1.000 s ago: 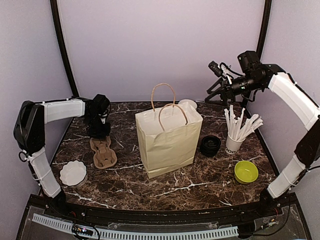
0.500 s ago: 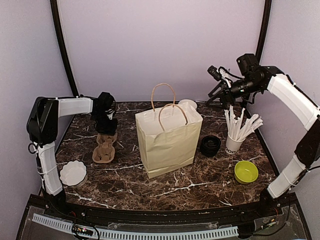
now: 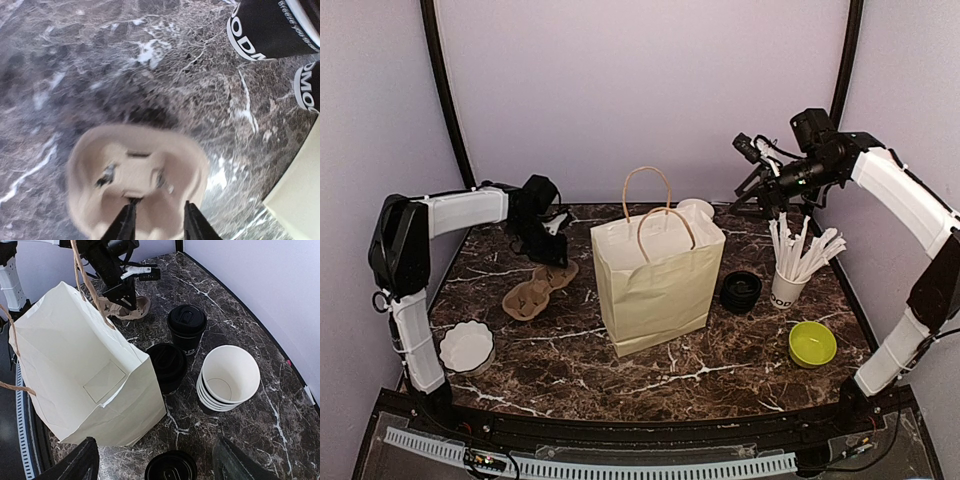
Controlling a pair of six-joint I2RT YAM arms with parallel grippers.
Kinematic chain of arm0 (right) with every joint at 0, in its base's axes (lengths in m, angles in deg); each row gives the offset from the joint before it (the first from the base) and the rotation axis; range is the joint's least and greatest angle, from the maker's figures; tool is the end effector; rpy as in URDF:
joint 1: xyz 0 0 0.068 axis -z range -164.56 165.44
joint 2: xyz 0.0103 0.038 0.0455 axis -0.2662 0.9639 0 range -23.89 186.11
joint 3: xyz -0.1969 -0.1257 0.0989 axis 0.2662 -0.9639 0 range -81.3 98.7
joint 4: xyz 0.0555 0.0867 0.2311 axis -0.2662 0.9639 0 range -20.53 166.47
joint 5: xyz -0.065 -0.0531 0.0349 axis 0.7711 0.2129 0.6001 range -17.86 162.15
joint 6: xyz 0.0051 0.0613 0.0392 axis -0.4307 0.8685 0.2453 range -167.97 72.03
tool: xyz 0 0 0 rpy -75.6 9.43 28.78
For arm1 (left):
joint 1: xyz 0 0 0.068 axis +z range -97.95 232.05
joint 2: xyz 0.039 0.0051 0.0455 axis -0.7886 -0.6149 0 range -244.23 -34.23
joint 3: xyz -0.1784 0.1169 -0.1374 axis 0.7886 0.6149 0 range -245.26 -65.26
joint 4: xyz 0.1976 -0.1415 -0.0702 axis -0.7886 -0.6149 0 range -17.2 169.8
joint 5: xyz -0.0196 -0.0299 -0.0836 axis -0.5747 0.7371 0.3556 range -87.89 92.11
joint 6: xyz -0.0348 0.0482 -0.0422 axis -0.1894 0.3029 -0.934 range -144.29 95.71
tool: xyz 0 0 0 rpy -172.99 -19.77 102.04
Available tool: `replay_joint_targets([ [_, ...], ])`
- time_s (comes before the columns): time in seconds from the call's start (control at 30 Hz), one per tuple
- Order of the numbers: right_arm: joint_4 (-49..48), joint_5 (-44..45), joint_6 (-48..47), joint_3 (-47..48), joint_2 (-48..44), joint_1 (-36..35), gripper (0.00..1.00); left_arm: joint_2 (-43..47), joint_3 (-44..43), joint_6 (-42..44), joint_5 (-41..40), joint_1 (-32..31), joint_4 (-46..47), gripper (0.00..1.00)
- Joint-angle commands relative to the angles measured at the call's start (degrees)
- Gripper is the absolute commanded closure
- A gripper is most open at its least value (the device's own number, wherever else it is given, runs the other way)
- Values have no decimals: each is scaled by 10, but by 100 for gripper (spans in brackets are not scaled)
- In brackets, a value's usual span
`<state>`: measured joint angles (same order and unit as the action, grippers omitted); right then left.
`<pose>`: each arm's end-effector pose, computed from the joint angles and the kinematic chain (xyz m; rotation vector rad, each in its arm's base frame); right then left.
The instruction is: Pack the takeout coffee
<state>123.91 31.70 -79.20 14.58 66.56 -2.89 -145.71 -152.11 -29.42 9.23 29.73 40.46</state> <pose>0.3009 0.1412 0.3490 -1.2313 1.9241 0.7332 0.3743 -0.1618 0.1764 0.4441 2.6761 -0.3126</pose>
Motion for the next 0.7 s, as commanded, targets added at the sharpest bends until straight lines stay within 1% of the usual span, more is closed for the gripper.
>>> replay_joint_targets([
  [0.0,2,-4,-2,12,-2,-5,22,98,32,107,-50,5,-76,60],
  [0.07,2,-5,-2,12,-2,-5,22,121,59,130,-48,12,-67,57],
  [0.17,4,-8,-2,13,1,-6,22,142,84,154,3,19,-59,51],
  [0.27,5,-9,-2,15,1,-7,21,147,92,181,33,19,-65,45],
  [0.37,4,-10,-2,12,-4,-8,22,143,98,190,53,19,-64,42],
  [0.53,3,-10,-2,6,-4,-9,22,103,81,180,-11,19,-85,42],
  [0.67,1,-10,-2,3,-5,-9,22,83,69,168,-36,19,-90,41],
])
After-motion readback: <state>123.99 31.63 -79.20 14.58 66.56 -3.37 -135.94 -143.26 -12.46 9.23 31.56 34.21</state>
